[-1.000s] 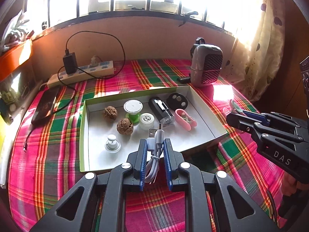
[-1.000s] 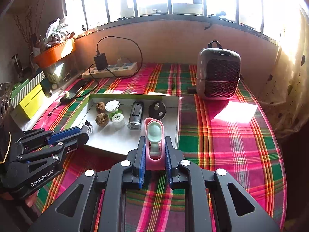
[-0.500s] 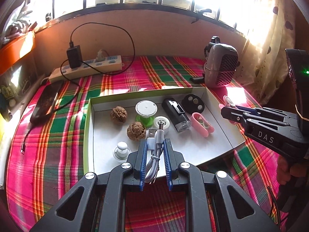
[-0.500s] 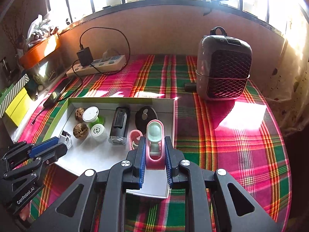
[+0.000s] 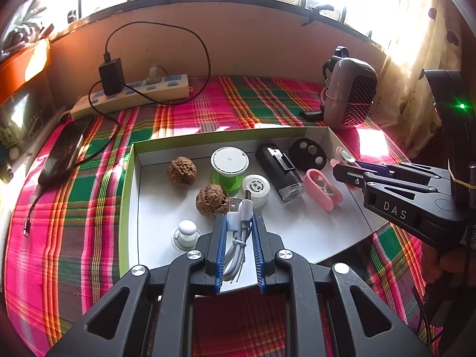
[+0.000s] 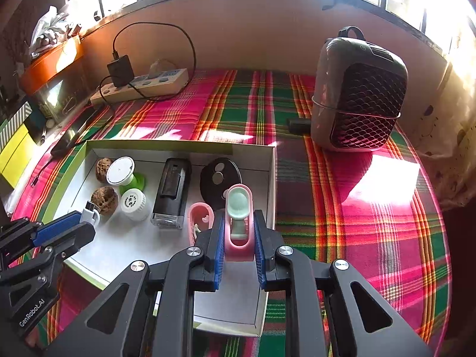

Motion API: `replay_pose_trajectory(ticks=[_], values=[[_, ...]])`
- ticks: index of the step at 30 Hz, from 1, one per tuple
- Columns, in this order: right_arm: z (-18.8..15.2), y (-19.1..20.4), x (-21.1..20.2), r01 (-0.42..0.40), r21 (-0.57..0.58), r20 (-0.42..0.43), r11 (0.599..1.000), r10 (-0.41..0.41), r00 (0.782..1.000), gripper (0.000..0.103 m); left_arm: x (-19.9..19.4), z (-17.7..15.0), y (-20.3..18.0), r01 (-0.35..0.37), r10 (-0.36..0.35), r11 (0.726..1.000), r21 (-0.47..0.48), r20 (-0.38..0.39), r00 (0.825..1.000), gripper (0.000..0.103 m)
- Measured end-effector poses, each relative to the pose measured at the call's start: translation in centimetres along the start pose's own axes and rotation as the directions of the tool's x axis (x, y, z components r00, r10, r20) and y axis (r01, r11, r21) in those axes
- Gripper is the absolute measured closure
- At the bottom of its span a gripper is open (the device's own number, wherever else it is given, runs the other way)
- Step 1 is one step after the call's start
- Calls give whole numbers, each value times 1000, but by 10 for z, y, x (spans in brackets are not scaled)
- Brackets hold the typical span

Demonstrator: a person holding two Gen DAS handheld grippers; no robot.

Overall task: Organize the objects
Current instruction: 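Lower and release the cable with the left gripper while the right releases the pink-teal clip in the box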

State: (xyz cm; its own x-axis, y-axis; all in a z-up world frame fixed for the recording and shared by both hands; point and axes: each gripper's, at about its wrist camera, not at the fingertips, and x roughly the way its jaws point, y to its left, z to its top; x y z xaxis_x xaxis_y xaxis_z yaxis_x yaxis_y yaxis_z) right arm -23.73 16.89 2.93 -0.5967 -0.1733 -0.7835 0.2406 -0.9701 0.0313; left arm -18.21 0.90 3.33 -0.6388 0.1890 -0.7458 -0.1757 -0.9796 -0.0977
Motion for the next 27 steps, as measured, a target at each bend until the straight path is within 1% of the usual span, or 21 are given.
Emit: replay_pose_trajectory(ticks=[12,27], values=[[0,6,8,3,-15,-17,1000,-3,1000,85,10,1,2,-7,7,1000,-6,-19,1000,88],[-3,8,14,-21,-5,-25,1000,21,999,85,13,0,2,-3,2,1000,-12,-22,1000,89]])
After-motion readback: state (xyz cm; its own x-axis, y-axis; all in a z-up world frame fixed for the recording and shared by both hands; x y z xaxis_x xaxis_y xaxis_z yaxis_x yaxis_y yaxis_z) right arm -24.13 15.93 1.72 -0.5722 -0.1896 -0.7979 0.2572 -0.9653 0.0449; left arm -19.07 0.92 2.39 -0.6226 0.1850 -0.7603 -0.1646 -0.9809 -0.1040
